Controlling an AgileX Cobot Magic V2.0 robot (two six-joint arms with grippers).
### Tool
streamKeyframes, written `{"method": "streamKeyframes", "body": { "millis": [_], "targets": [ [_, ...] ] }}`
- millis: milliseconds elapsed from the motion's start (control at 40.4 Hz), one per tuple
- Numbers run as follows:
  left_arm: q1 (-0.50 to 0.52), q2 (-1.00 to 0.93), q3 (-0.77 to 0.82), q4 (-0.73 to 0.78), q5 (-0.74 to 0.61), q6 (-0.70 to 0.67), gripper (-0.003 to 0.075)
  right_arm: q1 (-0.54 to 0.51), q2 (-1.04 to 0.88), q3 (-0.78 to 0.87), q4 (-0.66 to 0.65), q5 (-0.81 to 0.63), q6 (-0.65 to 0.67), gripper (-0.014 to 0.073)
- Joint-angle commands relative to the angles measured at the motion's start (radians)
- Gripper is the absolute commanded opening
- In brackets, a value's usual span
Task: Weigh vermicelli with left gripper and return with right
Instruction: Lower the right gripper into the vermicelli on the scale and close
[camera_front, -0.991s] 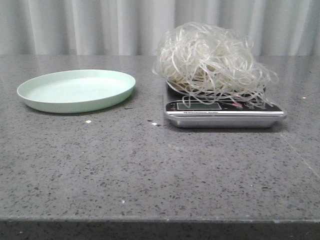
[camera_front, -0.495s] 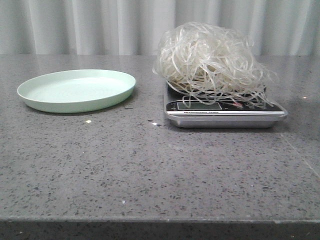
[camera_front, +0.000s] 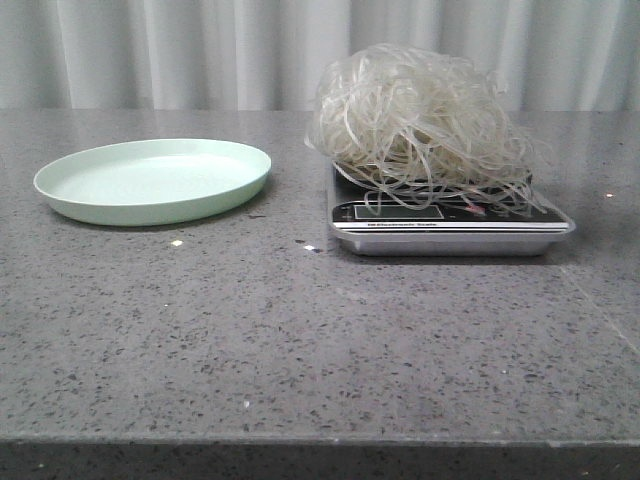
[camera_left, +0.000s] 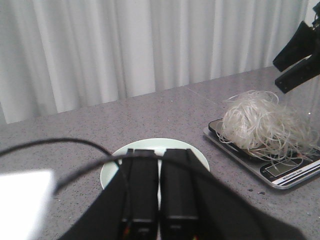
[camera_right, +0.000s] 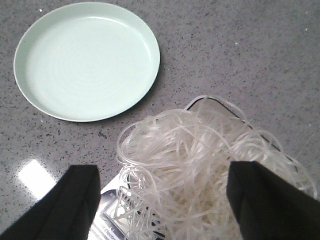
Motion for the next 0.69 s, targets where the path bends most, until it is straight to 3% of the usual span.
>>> {"method": "streamKeyframes", "body": {
  "millis": [0, 669],
  "targets": [
    [-0.002, 0.010, -0.025, 0.006, -0.082, -0.009, 0.0136, 0.000, 0.011, -0.039, 0.014, -0.039, -0.007, 0.0621],
    [-0.002, 0.010, -0.025, 0.006, -0.082, -0.009, 0.0136, 0.000, 0.243, -0.039, -0.126, 0.002, -0.007, 0.0620]
  ]
}}
